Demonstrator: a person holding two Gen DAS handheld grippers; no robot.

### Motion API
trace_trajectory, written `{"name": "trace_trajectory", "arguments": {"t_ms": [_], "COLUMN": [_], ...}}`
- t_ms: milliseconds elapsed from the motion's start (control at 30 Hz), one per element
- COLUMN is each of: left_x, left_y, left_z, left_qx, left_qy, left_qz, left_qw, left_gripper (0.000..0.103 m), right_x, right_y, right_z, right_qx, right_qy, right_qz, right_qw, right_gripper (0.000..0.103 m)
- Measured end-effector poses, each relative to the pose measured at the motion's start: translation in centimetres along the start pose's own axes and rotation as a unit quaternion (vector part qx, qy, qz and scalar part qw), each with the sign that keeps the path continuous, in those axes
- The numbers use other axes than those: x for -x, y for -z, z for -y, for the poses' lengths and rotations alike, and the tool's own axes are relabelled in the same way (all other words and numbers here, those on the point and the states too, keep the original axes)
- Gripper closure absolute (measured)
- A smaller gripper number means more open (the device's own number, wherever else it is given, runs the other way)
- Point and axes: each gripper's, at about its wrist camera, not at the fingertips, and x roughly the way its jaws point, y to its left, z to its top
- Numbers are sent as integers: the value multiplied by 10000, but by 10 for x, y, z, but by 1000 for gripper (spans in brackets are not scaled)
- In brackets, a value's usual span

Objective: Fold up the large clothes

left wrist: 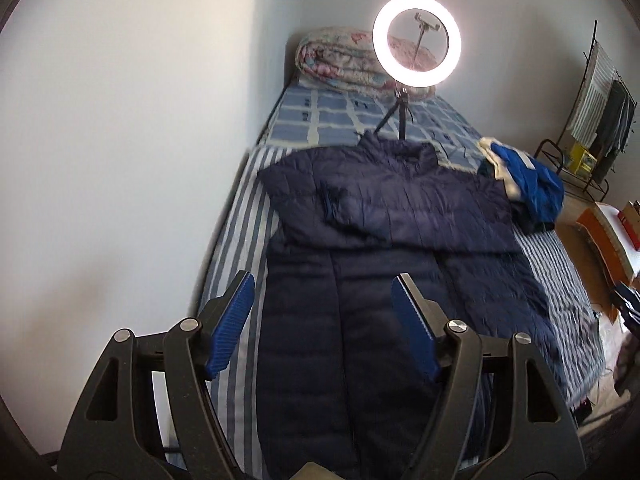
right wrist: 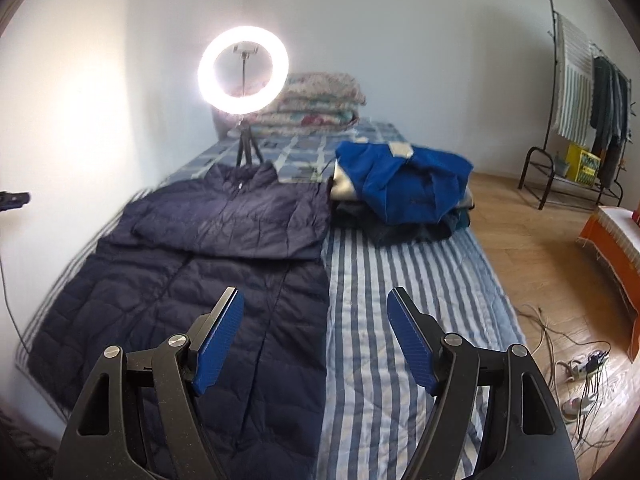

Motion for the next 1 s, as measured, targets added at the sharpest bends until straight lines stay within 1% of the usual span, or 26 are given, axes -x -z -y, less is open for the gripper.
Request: {"name": "trace_trajectory", "arguments": {"t_ms": [100,167,200,233,300,400,467,533,567,633,767,933,1000], "left_x": [2,-2,-6,-9,-20,-35,-43,-50,-55,-64,-77,-89,-93], "left_y": [36,59,72,83,107,131,142,154,161,171,185,191,192], "left_z": [-11,-20,-28,-34,-47,-58,-65,-75,-80,-85,-87,-76,-70], "left_qx": [133,285,444,589,960,1196,1292,1552,1700,1854,1960,1866,1807], "left_qy": [71,137,200,264,380,432,446,465,511,564,688,844,894], "left_qz": [-318,-560,-694,-793,-1099,-1474,-1639,-1787,-1905,-2087,-2350,-2538,-2600], "left_qw": [9994,9979,9964,9948,9886,9809,9770,9705,9655,9586,9495,9453,9443], "left_gripper": [30,30,30,30,30,30,30,30,30,30,30,30,34], "right_x": [0,-1,-1,-2,-7,-17,-26,-36,-40,-44,-56,-66,-70], "right_y": [17,29,34,40,50,63,72,83,89,98,117,129,134], "right_z": [3,5,5,5,6,13,19,25,26,27,30,30,27], "right_qx": [25,54,79,124,160,-62,-309,-545,-604,-655,-853,-1110,-1167], "right_qy": [-93,-190,-222,-246,-352,-564,-738,-856,-894,-946,-1096,-1318,-1420], "right_qz": [-206,-353,-416,-512,-721,-1086,-1372,-1694,-1806,-2001,-2398,-2665,-2764], "right_qw": [9997,9992,9989,9983,9966,9925,9873,9803,9776,9730,9608,9483,9433], "right_gripper": [29,29,29,29,29,29,29,29,29,29,29,29,29]}}
